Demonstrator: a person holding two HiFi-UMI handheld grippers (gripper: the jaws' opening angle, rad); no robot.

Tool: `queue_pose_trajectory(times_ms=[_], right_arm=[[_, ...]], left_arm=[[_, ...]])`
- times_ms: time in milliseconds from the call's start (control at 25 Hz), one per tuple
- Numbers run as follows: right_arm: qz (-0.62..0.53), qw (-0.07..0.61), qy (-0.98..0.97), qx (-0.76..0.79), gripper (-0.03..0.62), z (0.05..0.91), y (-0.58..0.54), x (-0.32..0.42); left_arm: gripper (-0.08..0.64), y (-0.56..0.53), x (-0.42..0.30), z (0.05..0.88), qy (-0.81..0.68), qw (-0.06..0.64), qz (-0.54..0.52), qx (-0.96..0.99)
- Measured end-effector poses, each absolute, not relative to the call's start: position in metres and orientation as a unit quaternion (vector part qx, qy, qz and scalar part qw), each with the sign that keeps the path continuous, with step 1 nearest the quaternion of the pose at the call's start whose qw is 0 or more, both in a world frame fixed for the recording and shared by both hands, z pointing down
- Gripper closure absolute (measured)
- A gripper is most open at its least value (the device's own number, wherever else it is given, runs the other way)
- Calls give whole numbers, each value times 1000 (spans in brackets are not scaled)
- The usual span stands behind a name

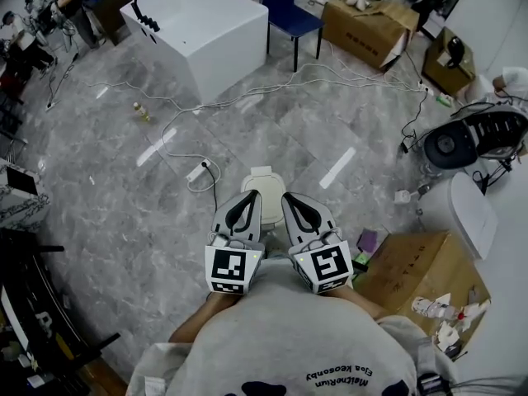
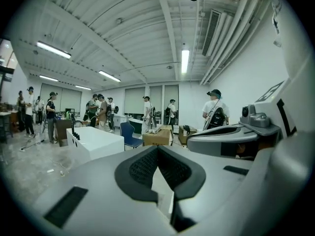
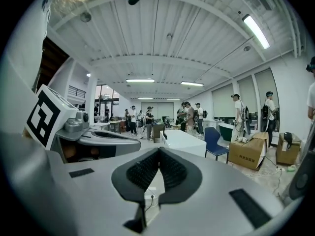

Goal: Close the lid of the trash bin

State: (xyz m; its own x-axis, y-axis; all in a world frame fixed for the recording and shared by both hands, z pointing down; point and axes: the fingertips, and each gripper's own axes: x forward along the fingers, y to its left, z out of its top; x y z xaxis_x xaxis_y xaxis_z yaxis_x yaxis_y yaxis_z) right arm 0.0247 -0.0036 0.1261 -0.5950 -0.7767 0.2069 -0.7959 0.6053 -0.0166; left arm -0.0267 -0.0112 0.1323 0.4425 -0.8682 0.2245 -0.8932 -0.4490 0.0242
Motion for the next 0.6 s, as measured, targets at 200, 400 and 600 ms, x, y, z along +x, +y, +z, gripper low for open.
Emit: queue_pose_trajectory(times_ms=[200,400,600], right_arm=[[20,74,-893,443,560,127,2,29],[3,63,-893,445,560,122,2,31],[-5,61,-896,439,560,121,5,27]], left_arm=[[540,-1,-25,133,-522,49,92,847],[540,1,-31,133,-529,41,88,843],[540,5,-28,137,-522,41,95,847]])
